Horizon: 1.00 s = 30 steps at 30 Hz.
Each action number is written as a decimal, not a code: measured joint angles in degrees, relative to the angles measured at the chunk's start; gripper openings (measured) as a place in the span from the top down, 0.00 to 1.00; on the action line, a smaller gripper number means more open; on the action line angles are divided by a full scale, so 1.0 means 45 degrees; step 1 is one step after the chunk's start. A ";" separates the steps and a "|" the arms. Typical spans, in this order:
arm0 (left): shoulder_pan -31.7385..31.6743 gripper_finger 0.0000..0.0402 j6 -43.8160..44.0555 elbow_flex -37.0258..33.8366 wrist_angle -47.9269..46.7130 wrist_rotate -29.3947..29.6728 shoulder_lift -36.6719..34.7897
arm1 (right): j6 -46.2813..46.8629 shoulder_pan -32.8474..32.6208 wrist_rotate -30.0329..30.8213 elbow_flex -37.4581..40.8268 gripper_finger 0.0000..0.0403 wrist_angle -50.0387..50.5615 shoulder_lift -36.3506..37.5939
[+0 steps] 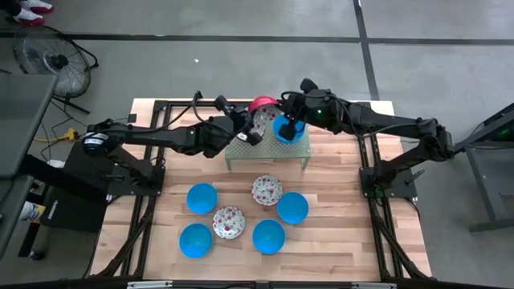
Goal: Pick & Place Mini bowls
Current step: Stack the patterned red bowl on the patterned red bowl on the shelf
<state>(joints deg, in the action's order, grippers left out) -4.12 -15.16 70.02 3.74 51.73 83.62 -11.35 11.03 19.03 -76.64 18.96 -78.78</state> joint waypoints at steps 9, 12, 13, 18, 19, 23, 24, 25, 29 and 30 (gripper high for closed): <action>-0.0060 0.98 -0.0951 -0.0101 -0.0446 0.0164 0.0009 | -0.0573 -0.0113 -0.1881 -0.0005 0.99 0.0114 0.0058; -0.0067 0.98 -0.0885 -0.0073 -0.0383 0.0031 -0.0010 | -0.0583 -0.0067 -0.1749 -0.0005 0.99 0.0015 0.0058; -0.0074 0.98 -0.0857 -0.0073 -0.0408 0.0044 -0.0010 | -0.0584 -0.0045 -0.1745 -0.0005 0.99 0.0015 0.0058; -0.0049 0.98 -0.0661 -0.0063 -0.0593 0.0071 -0.0010 | -0.0542 0.0143 -0.1678 -0.0005 1.00 0.0058 0.0140; -0.0044 0.98 -0.0600 -0.0063 -0.0659 0.0105 -0.0014 | -0.0475 0.0212 -0.1699 -0.0005 1.00 0.0076 0.0278; -0.0255 0.98 0.0533 0.0403 -0.2357 -0.0047 -0.0386 | 0.0448 0.0678 -0.1910 0.0000 0.95 0.0227 0.0932; -0.0357 0.98 0.1037 0.0794 -0.3324 -0.0301 -0.0478 | 0.0695 0.0842 -0.1930 -0.0005 0.93 0.0376 0.1110; -0.0490 0.98 0.1554 0.1225 -0.4422 -0.0604 -0.0551 | 0.0965 0.1008 -0.1944 -0.0005 0.91 0.0528 0.1275; -0.1409 0.98 0.2720 0.3643 -0.8665 -0.2881 -0.0519 | 0.1650 0.1752 -0.2009 -0.0005 0.84 0.1516 0.1783; -0.1694 0.98 0.2763 0.4267 -0.9421 -0.3564 -0.0452 | 0.1780 0.1940 -0.2059 -0.0005 0.83 0.1769 0.1891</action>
<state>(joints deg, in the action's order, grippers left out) -11.74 -2.73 89.22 -38.66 35.69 81.58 -3.34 19.76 9.77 -76.66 26.92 -70.28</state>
